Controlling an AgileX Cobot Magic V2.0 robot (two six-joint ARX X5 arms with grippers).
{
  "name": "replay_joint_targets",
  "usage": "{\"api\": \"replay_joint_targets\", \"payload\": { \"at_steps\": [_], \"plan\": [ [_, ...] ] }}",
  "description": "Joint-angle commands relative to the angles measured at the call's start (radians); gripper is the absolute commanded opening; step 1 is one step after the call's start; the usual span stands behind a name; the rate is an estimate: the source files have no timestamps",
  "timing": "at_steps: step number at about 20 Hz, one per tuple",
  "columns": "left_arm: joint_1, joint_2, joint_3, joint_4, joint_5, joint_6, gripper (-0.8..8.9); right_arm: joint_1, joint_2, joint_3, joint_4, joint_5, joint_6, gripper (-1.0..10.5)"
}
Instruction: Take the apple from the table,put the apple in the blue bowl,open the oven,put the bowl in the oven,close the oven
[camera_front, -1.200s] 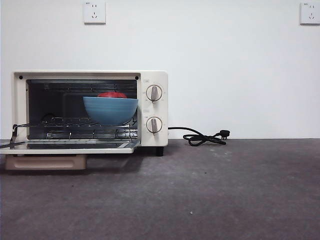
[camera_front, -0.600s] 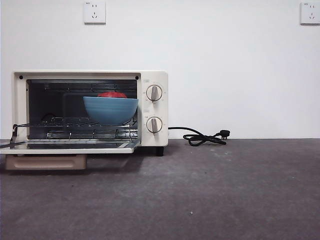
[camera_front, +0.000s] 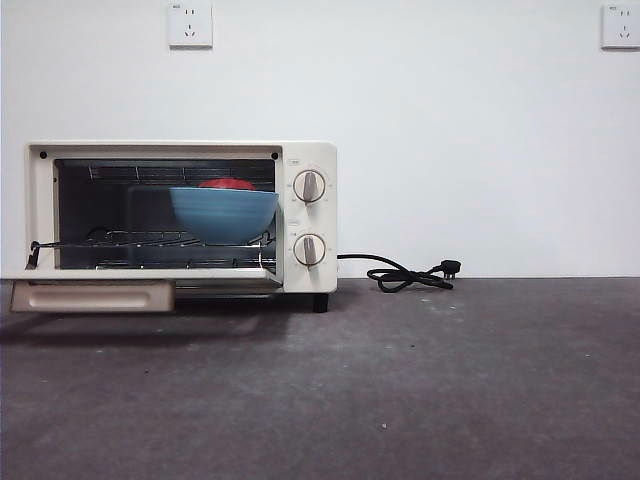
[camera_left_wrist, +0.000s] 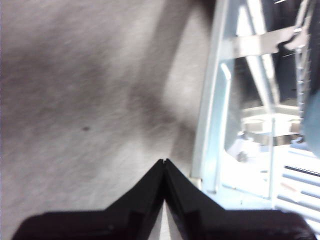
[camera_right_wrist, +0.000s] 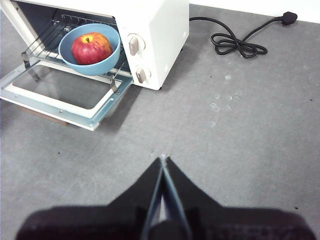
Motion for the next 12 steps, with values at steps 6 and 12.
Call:
{"api": "replay_joint_targets", "payload": {
  "at_steps": [6, 12],
  "plan": [
    [-0.009, -0.121, -0.001, 0.144, 0.099, -0.167, -0.08, 0.0, 0.0, -0.01, 0.015, 0.0, 0.019, 0.0],
    [-0.022, -0.142, 0.029, 0.262, 0.122, -0.302, -0.08, 0.0, 0.0, -0.01, 0.015, -0.001, 0.019, 0.0]
  ]
}}
